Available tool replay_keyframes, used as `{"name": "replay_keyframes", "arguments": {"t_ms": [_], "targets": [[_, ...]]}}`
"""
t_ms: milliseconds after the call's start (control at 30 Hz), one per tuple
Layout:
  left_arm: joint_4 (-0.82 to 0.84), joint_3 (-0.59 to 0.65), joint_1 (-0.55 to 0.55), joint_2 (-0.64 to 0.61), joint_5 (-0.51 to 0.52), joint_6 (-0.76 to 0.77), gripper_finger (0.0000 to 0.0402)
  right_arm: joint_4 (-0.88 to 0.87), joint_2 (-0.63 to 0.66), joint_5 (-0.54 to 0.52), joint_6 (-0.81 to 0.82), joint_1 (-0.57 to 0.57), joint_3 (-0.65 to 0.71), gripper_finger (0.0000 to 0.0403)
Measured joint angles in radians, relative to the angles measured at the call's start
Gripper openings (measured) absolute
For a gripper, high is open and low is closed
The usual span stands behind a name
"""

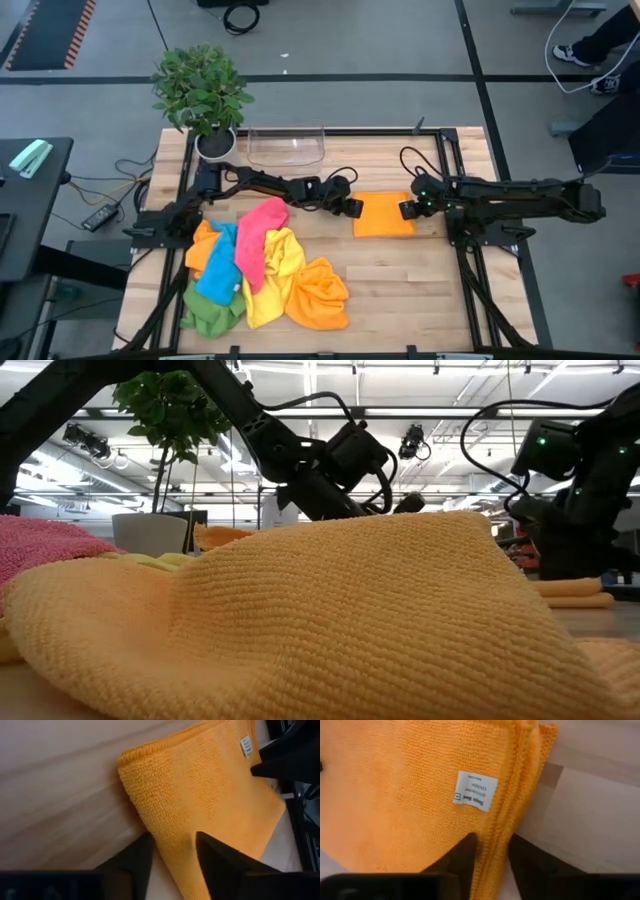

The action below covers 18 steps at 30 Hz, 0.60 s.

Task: Fold microfiber towels
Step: Put the folded top right orange microfiber cloth into the transparent bin

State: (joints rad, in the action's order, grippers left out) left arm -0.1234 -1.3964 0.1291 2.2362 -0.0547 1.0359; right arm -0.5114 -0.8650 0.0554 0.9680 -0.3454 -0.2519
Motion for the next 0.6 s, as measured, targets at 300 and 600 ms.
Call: {"name": "replay_keyframes", "arguments": {"t_ms": [300, 600], "targets": [[-0.006, 0.0, -0.005, 0.019, 0.019, -0.033, 0.0033, 0.016, -0.002, -0.006, -0.017, 0.002, 0.002, 0.0015], [0.001, -0.032, -0.002, 0.012, 0.009, -0.135, 0.0006, 0.032, -0.001, -0.019, -0.025, 0.002, -0.026, 0.0005]]}}
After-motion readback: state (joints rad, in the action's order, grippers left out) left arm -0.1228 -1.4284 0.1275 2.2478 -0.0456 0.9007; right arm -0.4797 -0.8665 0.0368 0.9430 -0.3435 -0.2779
